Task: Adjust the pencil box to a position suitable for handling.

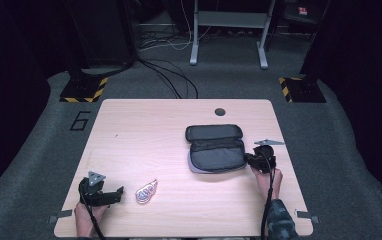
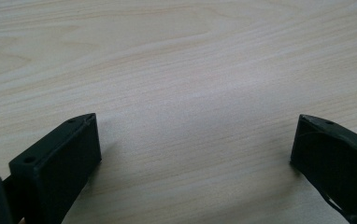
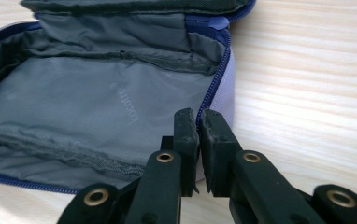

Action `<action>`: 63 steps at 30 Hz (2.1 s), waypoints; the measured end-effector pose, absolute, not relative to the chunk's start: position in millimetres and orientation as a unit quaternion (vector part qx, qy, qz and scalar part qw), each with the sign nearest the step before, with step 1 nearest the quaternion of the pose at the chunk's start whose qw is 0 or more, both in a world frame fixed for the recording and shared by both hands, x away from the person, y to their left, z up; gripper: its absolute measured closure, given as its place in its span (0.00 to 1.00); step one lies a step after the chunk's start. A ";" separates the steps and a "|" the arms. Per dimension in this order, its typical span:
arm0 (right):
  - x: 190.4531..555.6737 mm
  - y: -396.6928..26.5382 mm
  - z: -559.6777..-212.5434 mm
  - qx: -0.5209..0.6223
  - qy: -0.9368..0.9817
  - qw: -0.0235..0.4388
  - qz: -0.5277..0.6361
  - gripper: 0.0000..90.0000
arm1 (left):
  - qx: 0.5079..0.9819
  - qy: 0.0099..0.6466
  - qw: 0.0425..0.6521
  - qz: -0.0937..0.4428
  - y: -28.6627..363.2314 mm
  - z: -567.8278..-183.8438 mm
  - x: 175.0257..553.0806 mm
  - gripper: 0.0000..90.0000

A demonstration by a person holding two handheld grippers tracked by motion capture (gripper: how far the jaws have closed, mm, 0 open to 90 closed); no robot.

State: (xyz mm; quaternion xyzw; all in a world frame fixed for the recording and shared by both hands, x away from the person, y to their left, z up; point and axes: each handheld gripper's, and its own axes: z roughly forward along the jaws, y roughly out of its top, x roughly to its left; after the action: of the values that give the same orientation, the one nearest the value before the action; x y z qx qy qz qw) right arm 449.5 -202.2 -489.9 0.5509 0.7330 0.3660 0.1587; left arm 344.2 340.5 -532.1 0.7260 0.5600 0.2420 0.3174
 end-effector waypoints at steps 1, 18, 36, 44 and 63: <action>448.6 -199.7 -490.3 0.548 0.734 0.158 0.369 0.94 | 0.726 0.560 0.317 0.242 340.5 -532.1 344.2 0.02; 441.8 -155.1 -491.8 0.507 0.762 0.168 0.367 0.98 | 0.726 0.560 0.317 0.242 340.5 -532.1 344.2 0.02; 437.6 -127.8 -491.7 0.452 0.800 0.158 0.362 0.98 | 0.726 0.560 0.318 0.242 340.5 -532.1 344.2 0.02; 438.3 -116.7 -492.7 0.443 0.801 0.150 0.373 0.97 | 0.726 0.560 0.317 0.242 340.6 -532.1 344.2 0.02; 412.3 -164.4 -477.7 0.465 0.777 0.170 0.389 0.21 | 0.726 0.560 0.317 0.242 340.5 -532.1 344.2 0.02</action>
State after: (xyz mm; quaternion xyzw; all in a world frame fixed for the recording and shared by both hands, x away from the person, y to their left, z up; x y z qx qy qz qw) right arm 412.3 -164.4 -477.7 0.4646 0.7773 0.3888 0.1698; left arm 344.2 340.5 -532.1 0.7261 0.5601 0.2424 0.3167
